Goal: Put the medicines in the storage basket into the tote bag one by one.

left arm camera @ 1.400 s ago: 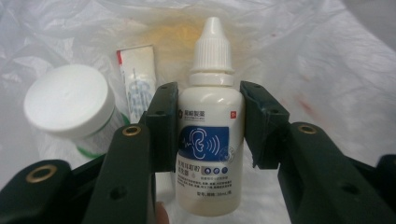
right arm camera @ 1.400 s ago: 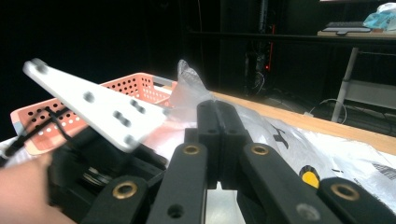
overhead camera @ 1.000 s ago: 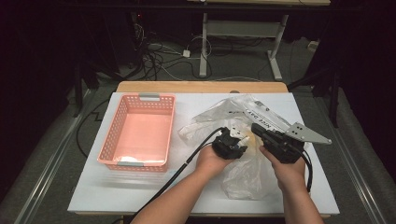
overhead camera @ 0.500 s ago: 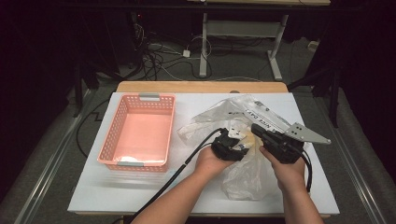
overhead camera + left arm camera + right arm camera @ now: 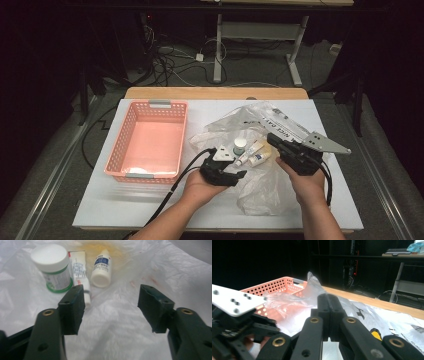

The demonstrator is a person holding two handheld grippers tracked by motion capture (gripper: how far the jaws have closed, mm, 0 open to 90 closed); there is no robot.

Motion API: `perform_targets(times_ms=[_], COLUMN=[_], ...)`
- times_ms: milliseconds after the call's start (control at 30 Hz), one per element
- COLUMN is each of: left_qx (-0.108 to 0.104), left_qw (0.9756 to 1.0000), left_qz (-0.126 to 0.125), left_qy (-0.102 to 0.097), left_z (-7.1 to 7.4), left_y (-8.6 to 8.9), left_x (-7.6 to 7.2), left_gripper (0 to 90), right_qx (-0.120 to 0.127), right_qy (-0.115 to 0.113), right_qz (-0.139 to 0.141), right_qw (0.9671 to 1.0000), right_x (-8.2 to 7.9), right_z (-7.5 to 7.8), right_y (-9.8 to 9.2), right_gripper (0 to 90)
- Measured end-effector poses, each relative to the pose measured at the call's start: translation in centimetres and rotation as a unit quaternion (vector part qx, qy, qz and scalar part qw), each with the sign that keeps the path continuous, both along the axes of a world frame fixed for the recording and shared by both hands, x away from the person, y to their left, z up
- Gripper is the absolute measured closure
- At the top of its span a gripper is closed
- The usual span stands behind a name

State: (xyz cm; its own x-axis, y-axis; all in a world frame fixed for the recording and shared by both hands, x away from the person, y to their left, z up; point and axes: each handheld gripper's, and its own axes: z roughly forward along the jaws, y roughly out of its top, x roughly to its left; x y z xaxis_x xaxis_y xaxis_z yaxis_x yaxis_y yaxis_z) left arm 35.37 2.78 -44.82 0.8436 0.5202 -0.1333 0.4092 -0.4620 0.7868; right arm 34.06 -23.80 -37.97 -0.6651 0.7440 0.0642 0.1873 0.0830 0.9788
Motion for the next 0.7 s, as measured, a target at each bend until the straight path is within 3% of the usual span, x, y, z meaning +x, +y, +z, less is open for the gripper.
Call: perform_targets(times_ms=[100,300,367,467,600,667,700], left_qx=[-0.005,0.009,0.028,0.061,0.098,0.097,0.091], left_qw=[1.0000,1.0000,0.9996,0.9981,0.9951,0.9950,0.9956], left_qz=[0.001,-0.003,-0.007,-0.004,0.015,0.012,0.013], left_qy=[0.005,0.002,0.006,-0.008,0.000,0.022,0.021], left_z=[-0.2,-0.7,-0.9,-1.5,-2.7,-3.2,-3.4], left_y=[1.3,3.1,3.4,4.0,4.3,4.1,3.9], left_x=[-0.9,-2.9,-3.5,-4.3,-4.4,-3.8,-3.7], left_gripper=[33.7,20.8,16.8,18.0,20.2,20.2,20.1], right_qx=[0.000,-0.003,-0.004,-0.004,-0.005,-0.003,-0.002], right_qy=[-0.002,-0.003,-0.002,-0.002,0.000,0.000,0.000], right_qz=[-0.001,0.000,0.000,0.000,-0.003,-0.004,-0.004], right_qw=[1.0000,1.0000,1.0000,1.0000,1.0000,1.0000,1.0000], right_x=[0.0,0.0,0.0,0.0,0.1,0.1,0.1], right_z=[0.0,0.0,0.0,-0.1,-0.1,0.0,0.0], right_y=[0.0,0.0,0.0,0.1,0.0,0.0,0.0], right_gripper=[90.0,90.0,90.0,90.0,90.0,90.0,90.0])
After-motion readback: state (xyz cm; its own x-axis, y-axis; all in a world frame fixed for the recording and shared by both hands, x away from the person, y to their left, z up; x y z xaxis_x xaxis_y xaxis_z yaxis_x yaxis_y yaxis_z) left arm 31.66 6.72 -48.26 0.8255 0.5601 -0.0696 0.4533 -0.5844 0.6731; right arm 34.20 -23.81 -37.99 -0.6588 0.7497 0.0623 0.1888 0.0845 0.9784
